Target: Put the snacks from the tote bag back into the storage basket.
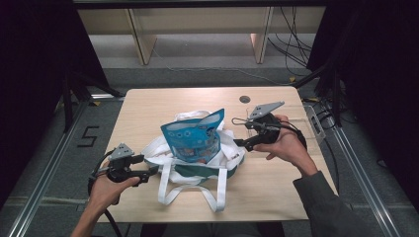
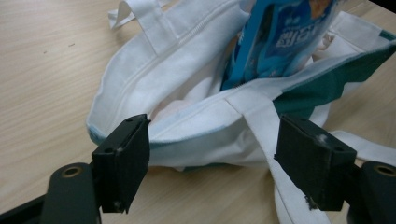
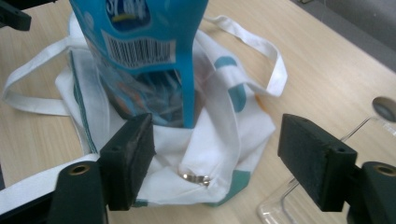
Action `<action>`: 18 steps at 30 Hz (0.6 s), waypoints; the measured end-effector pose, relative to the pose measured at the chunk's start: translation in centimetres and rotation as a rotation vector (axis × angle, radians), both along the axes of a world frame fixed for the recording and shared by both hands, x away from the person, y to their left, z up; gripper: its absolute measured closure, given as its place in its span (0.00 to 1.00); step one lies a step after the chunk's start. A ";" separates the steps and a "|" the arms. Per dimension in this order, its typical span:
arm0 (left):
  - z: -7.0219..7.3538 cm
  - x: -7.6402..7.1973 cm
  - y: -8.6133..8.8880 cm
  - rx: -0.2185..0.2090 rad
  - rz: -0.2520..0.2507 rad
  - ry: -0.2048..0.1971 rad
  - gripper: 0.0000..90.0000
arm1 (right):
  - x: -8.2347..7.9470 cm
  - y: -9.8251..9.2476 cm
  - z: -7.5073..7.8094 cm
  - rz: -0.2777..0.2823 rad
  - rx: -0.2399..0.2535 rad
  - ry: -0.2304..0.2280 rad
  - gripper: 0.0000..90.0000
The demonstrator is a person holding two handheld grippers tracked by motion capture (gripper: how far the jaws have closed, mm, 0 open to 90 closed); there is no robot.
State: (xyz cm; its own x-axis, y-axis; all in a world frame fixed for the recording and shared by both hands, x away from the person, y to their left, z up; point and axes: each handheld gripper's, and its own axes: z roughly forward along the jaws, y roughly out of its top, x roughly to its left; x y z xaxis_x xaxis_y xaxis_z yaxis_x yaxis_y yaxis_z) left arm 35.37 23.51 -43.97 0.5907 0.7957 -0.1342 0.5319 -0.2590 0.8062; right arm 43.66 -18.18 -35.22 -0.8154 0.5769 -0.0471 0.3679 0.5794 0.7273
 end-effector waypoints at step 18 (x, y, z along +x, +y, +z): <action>-1.0 -1.1 -0.2 0.062 0.000 -0.008 0.24 | 1.8 3.6 7.2 0.183 -0.072 -0.048 0.29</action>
State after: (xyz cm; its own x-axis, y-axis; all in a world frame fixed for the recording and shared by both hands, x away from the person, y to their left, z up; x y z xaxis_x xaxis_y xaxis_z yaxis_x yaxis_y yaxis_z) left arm 34.26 23.28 -45.02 0.5915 0.8023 -0.0798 0.5257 -0.3088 0.7926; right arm 45.49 -14.61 -28.05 -0.9024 0.4127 -0.1240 0.2177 0.6849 0.6954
